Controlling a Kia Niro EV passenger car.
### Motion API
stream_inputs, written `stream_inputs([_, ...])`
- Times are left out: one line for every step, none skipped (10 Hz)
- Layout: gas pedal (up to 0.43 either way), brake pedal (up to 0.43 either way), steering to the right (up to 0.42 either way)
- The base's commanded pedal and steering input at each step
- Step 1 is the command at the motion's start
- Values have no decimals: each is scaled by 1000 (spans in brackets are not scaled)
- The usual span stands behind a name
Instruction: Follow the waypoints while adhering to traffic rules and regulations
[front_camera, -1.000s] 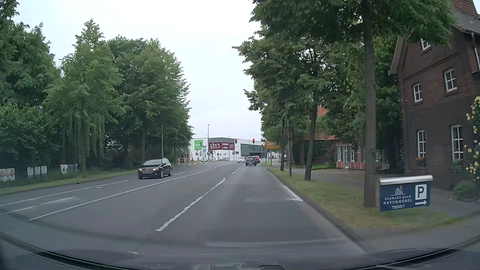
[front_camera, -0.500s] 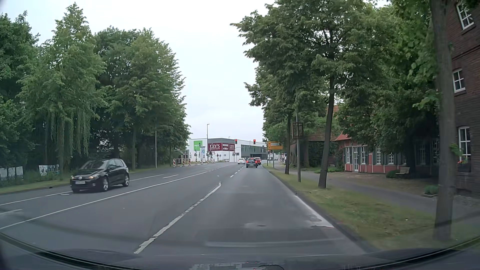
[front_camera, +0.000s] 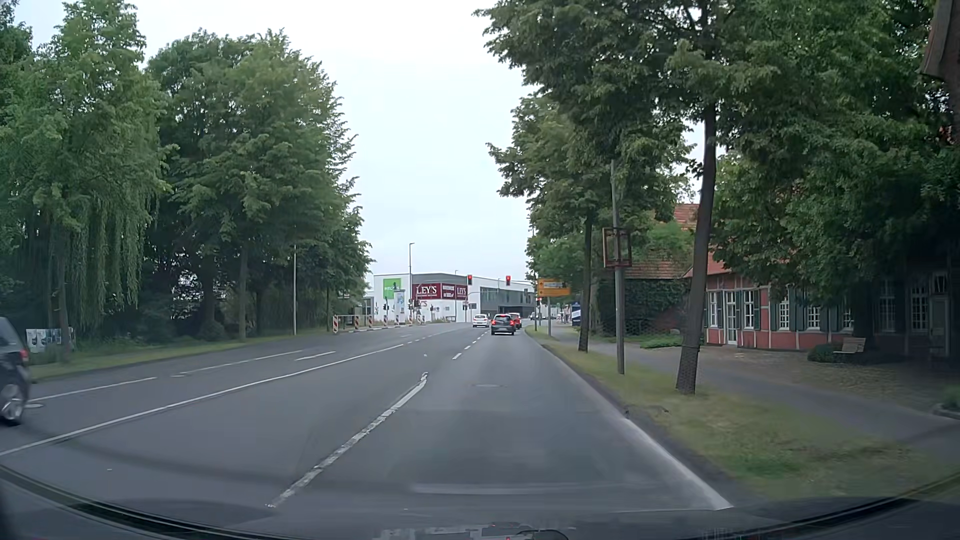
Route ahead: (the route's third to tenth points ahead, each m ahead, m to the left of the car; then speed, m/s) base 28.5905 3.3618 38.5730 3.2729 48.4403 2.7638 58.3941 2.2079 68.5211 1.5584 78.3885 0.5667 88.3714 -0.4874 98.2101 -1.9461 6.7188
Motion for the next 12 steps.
stream_inputs([110, 0, 0])
stream_inputs([110, 0, 0])
stream_inputs([110, 0, 0])
stream_inputs([110, 0, 0])
stream_inputs([110, 0, 0])
stream_inputs([98, 0, 0])
stream_inputs([98, 0, 0])
stream_inputs([98, 0, 0])
stream_inputs([98, 0, 0])
stream_inputs([98, 0, 0])
stream_inputs([98, 0, 0])
stream_inputs([98, 0, 2])
